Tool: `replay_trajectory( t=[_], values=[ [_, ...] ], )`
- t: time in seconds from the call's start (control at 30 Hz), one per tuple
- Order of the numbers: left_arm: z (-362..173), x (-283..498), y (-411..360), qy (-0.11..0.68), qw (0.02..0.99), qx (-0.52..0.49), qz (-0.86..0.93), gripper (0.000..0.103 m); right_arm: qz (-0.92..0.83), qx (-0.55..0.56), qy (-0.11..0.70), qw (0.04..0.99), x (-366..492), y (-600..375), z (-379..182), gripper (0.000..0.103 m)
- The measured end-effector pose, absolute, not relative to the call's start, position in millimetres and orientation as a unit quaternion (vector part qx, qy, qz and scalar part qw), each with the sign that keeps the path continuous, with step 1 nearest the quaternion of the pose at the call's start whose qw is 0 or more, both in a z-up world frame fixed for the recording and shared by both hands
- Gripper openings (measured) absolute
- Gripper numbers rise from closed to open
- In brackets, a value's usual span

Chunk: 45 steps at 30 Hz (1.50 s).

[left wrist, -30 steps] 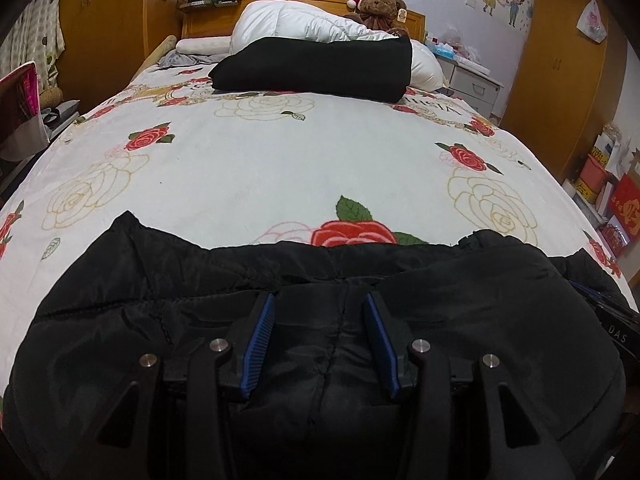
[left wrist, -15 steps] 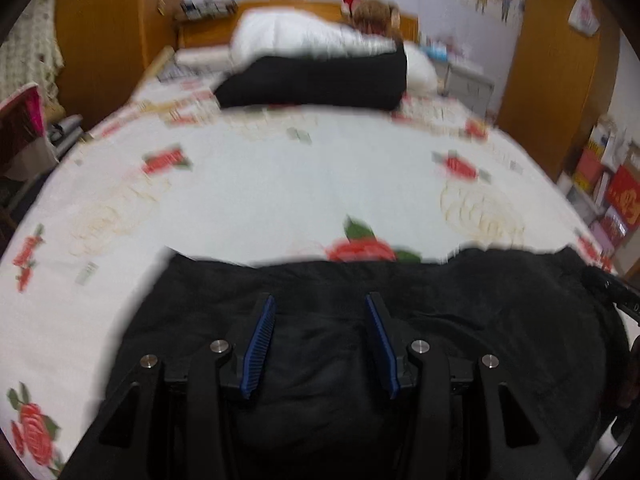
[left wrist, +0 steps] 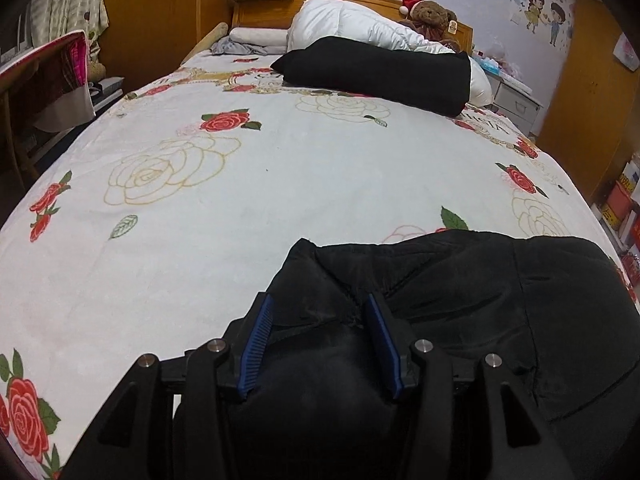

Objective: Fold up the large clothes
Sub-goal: 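Grasp the folded jacket edge with both tools and lift it, then lift the held jacket edge with both tools and fold it over the bundle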

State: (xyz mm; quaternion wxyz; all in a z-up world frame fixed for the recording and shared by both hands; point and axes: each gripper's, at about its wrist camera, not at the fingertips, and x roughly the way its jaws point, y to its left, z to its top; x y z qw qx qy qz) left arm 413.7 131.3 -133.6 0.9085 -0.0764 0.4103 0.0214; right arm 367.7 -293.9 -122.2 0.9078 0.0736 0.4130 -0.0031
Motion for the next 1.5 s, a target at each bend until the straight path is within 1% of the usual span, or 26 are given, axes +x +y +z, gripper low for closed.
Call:
replay_trajectory(
  t=[0.13,0.23,0.37,0.53,0.73,1.07,1.17,1.2,1.3,1.37,1.43,1.5],
  values=[
    [-115,409,131,0.421,0.905,-0.060,0.028,0.052,-0.012,0.062,0.429,0.901,368,-292,-107,0.032],
    [-94,387,134,0.407,0.911,-0.056,0.025,0.051,0.002,0.073,0.408,0.910,347,-293,-79,0.032],
    [-78,351,135,0.384,0.922,-0.049,0.022,0.051,0.027,0.083,0.388,0.918,317,-290,-61,0.032],
    [-104,342,136,0.404,0.913,-0.051,0.022,0.051,0.032,0.057,0.425,0.903,314,-285,-96,0.032],
    [-111,350,127,0.404,0.914,-0.041,0.028,0.051,0.024,0.053,0.427,0.902,324,-290,-107,0.032],
    [-112,349,130,0.407,0.912,-0.049,0.024,0.052,0.025,0.056,0.433,0.899,321,-294,-102,0.032],
    [-101,345,133,0.412,0.909,-0.052,0.024,0.049,0.017,0.074,0.432,0.899,311,-297,-84,0.032],
    [-95,341,137,0.406,0.912,-0.058,0.023,0.047,0.021,0.081,0.423,0.902,305,-298,-76,0.032],
    [-80,326,155,0.383,0.920,-0.085,0.028,0.047,0.034,0.084,0.409,0.908,287,-302,-64,0.032],
    [-89,323,164,0.393,0.914,-0.089,0.038,0.047,0.035,0.081,0.424,0.901,280,-304,-73,0.032],
    [-110,324,168,0.421,0.901,-0.097,0.037,0.047,0.030,0.086,0.440,0.894,279,-309,-88,0.032],
    [-119,322,168,0.424,0.899,-0.101,0.034,0.047,0.030,0.105,0.444,0.889,280,-315,-94,0.032]
  ],
)
